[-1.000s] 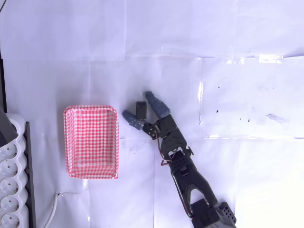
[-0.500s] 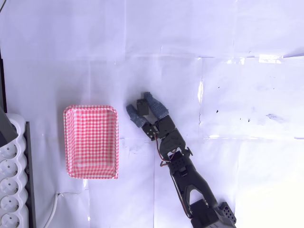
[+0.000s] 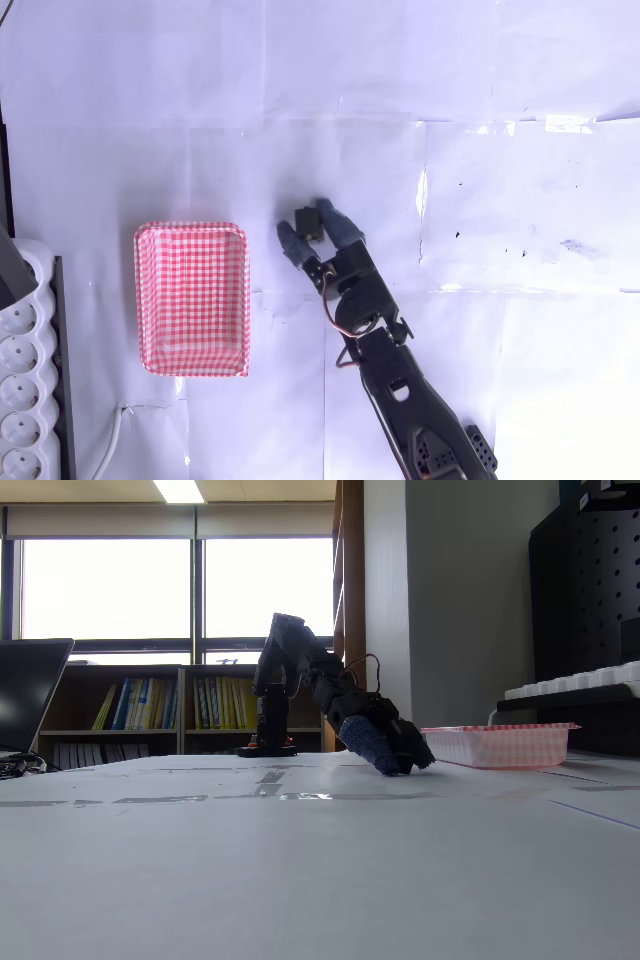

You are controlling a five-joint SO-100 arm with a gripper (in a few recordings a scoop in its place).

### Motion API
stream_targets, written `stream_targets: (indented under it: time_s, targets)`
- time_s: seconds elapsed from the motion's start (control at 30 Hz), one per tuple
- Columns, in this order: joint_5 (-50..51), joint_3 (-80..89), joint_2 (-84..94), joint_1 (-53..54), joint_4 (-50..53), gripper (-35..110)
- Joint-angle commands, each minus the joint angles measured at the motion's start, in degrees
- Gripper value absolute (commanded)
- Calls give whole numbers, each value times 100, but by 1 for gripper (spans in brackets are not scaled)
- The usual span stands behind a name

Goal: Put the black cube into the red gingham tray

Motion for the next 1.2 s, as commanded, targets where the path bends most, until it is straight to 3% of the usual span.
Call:
stream_targets:
  time_s: [0.0, 0.27, 0.57, 1.0, 1.17]
  targets:
    - [-721, 2795, -1037, -369, 3129, 0]
    - [-1274, 5713, -396, -1283, 4843, 0]
    - [-1564, 7655, 1450, -2364, 5722, 0]
    - [-1371, 8007, 3146, -2522, 4342, 1]
    - [-1187, 8016, 3480, -2496, 4201, 14]
